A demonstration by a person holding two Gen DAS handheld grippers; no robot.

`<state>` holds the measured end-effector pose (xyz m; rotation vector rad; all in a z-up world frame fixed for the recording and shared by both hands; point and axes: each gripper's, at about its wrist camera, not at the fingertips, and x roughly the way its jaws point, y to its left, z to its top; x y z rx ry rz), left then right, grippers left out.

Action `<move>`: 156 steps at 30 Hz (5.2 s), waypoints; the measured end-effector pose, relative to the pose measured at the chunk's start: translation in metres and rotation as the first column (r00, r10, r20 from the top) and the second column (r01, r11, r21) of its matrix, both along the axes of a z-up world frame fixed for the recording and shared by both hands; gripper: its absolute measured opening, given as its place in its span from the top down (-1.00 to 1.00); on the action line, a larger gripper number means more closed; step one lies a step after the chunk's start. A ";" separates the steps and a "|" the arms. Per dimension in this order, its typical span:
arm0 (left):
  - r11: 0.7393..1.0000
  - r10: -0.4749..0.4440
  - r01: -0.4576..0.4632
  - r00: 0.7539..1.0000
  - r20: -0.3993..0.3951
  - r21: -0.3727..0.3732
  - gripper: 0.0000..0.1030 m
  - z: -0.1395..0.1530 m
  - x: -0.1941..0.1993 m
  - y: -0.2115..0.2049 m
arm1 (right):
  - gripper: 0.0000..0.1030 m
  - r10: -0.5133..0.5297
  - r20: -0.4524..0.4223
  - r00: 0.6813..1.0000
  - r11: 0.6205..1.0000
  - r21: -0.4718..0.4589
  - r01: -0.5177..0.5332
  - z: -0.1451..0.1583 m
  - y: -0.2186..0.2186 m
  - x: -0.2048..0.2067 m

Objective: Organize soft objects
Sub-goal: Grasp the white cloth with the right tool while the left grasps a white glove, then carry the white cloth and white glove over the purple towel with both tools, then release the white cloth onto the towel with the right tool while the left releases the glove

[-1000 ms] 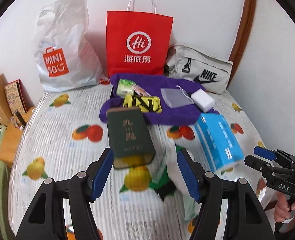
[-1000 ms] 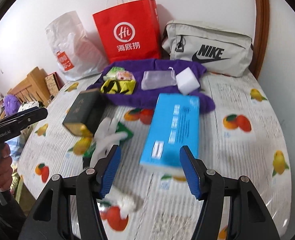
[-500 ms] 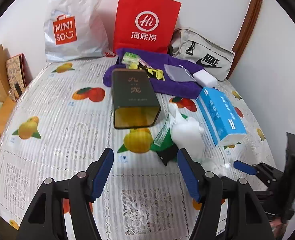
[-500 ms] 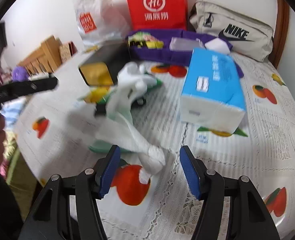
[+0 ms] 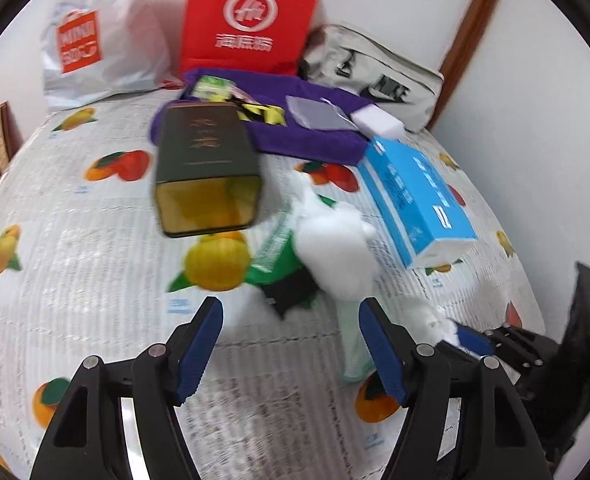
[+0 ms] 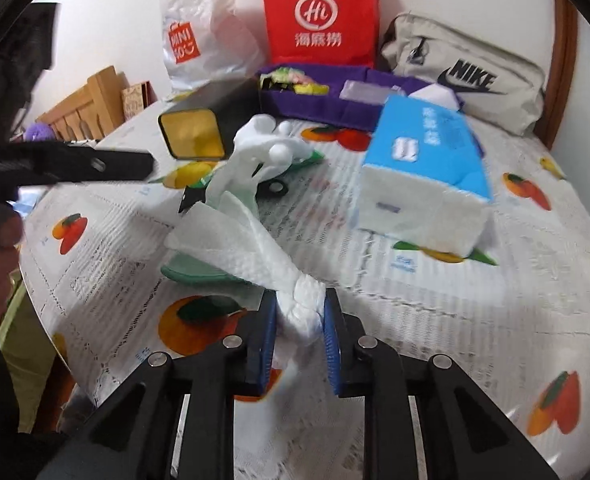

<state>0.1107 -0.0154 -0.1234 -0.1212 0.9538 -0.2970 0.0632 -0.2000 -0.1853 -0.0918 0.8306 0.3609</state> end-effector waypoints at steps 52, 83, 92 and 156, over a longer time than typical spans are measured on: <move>0.992 0.086 -0.076 0.992 0.091 -0.103 0.80 0.048 -0.005 0.032 | 0.57 -0.133 0.027 0.991 0.991 0.031 0.132 0.069 -0.027 0.004; 0.990 0.137 -0.133 0.986 0.098 -0.044 0.80 0.073 0.085 0.052 | 0.57 -0.151 0.041 0.988 0.988 0.044 0.149 0.100 -0.037 0.119; 0.992 0.119 -0.114 0.990 0.077 -0.061 0.80 0.080 0.125 0.053 | 0.57 -0.128 0.043 0.991 0.992 0.023 0.127 0.104 -0.026 0.165; 0.993 0.104 -0.107 0.992 -0.066 -0.041 0.75 0.012 0.310 -0.003 | 0.44 -0.091 -0.213 0.973 0.995 -0.061 0.080 0.022 -0.009 0.327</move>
